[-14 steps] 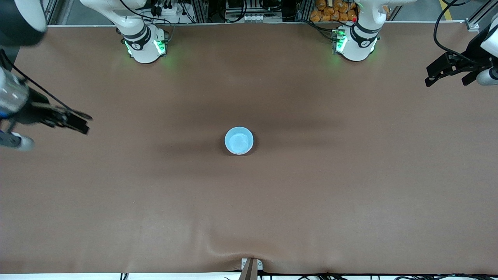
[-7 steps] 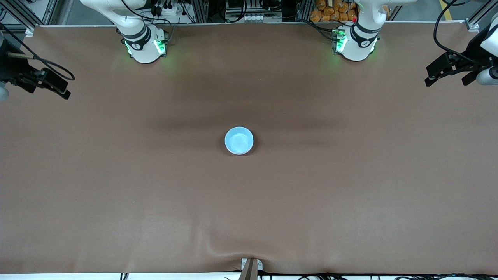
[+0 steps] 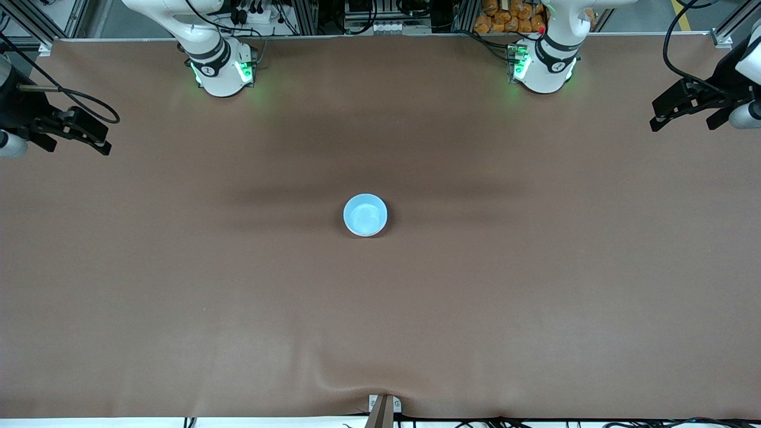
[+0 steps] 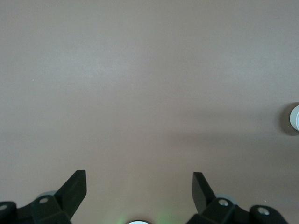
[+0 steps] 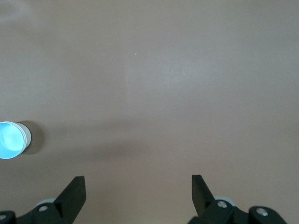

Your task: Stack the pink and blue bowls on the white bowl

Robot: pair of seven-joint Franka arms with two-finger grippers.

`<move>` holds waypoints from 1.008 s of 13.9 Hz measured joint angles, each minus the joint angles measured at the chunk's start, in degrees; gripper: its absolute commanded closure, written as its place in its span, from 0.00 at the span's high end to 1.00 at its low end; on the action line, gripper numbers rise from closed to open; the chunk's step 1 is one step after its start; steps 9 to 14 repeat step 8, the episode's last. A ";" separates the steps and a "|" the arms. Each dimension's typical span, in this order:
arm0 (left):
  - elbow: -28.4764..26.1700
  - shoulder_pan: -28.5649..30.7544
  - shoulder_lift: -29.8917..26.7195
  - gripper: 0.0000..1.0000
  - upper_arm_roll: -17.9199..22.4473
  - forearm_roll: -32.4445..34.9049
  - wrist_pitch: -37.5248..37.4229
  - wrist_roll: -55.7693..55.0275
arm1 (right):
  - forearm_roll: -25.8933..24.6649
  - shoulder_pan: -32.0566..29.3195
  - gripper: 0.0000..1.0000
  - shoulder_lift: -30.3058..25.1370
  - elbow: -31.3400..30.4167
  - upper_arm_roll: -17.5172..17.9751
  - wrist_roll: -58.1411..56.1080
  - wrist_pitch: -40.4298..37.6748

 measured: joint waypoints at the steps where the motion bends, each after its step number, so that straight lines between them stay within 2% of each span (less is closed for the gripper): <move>1: 0.00 0.02 -0.15 1.00 0.02 0.00 -0.27 0.00 | 0.00 0.05 1.00 0.13 0.00 0.02 -0.36 0.03; 14: 1.14 0.03 -0.57 1.00 0.07 0.00 -0.49 0.00 | 0.02 0.75 1.00 0.20 0.04 0.08 -0.58 -0.65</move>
